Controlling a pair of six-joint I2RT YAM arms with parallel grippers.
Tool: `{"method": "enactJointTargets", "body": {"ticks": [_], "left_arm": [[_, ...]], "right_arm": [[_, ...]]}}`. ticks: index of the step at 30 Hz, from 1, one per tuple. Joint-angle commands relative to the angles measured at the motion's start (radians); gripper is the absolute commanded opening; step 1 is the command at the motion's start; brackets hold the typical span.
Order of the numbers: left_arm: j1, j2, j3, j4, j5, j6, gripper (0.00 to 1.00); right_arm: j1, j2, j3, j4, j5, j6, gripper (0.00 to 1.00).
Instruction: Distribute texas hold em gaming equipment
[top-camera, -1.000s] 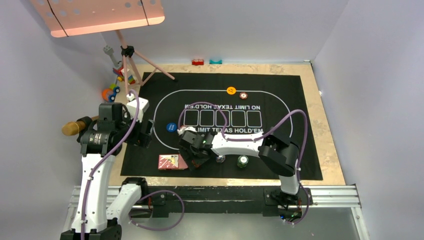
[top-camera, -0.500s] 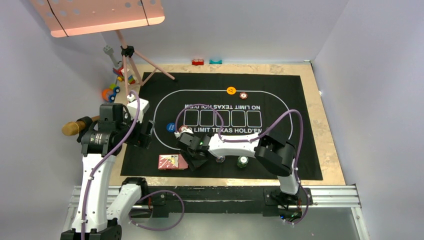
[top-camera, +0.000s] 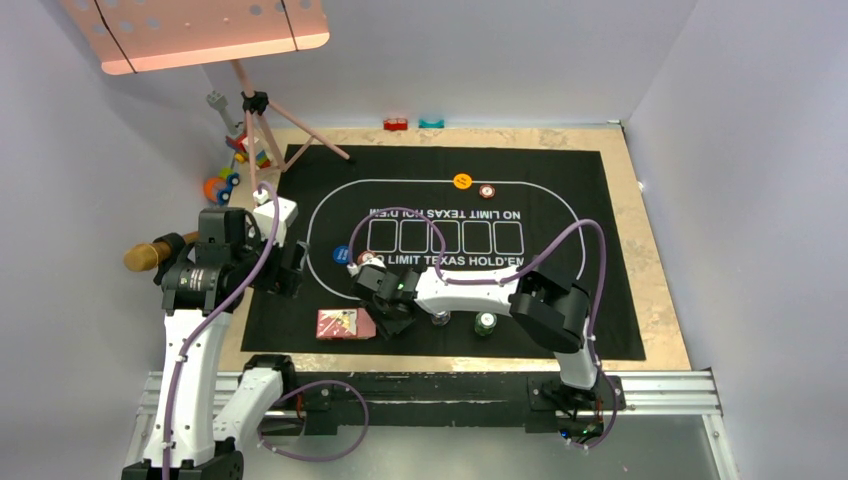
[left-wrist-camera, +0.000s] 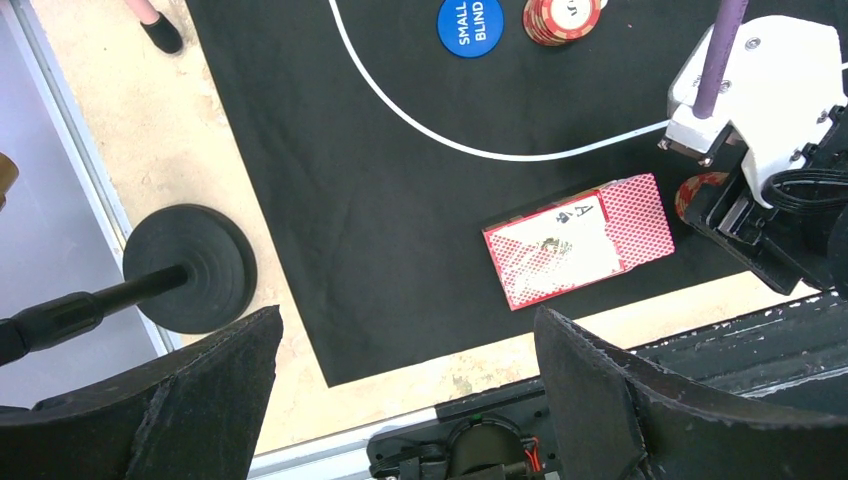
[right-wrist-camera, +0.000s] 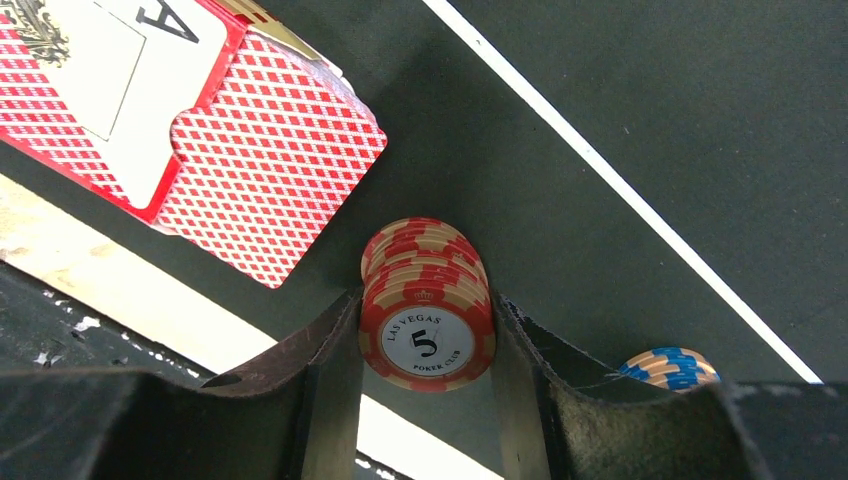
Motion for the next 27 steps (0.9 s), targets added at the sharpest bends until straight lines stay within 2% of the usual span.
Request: {"method": "enactJointTargets", "body": {"ticks": [1, 6, 10, 21, 27], "left_arm": [[0.004, -0.009, 0.001, 0.022, -0.008, -0.002, 1.00], [0.003, -0.012, 0.001, 0.020, -0.012, 0.002, 1.00], [0.003, -0.012, 0.005, 0.017, -0.012, 0.005, 1.00], [0.003, 0.005, 0.021, 0.011, 0.002, 0.012, 1.00], [0.003, 0.010, 0.028, 0.004, 0.003, 0.021, 1.00]], "right_arm": [[0.007, -0.080, 0.068, -0.037, 0.021, -0.001, 0.19], [-0.003, -0.137, 0.124, -0.084, 0.073, -0.014, 0.17], [-0.092, -0.226, 0.096, -0.095, 0.085, -0.014, 0.18], [-0.658, -0.498, -0.247, 0.010, 0.127, 0.090, 0.17], [-0.883, -0.556, -0.422, 0.063, 0.113, 0.142, 0.16]]}}
